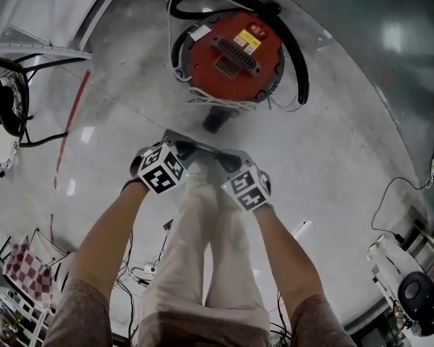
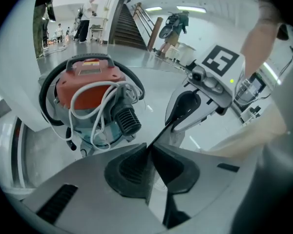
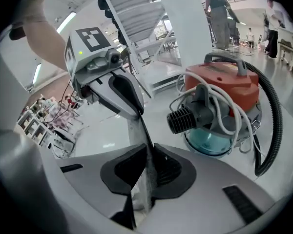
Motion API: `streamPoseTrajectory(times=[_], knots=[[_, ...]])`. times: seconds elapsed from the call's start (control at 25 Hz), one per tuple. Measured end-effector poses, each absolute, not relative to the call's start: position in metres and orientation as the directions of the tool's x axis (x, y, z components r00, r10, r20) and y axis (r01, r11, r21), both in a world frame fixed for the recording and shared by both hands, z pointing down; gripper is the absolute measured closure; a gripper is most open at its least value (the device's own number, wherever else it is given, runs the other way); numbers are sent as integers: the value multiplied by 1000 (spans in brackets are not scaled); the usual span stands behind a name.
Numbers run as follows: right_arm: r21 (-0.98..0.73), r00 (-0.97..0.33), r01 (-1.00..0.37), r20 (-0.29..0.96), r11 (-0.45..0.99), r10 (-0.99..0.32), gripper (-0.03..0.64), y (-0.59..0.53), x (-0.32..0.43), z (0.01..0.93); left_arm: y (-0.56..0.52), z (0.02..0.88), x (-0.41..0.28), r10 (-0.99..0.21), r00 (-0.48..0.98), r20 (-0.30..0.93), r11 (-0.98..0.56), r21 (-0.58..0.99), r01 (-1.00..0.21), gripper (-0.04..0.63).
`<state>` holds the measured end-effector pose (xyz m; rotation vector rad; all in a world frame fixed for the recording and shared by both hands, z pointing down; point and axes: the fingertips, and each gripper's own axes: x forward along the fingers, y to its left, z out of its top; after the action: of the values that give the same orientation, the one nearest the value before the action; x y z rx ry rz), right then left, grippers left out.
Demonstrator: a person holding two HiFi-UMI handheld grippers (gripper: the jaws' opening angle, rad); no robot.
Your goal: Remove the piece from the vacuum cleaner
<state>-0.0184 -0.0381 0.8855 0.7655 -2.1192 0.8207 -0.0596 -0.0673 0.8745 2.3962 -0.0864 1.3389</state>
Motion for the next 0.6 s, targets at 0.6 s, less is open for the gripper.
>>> streamPoseTrajectory(times=[0.6], knots=[[-283, -566, -759, 733, 587, -378, 566, -50, 26, 644, -75, 631, -21, -46, 642, 765, -918, 221, -329, 557]])
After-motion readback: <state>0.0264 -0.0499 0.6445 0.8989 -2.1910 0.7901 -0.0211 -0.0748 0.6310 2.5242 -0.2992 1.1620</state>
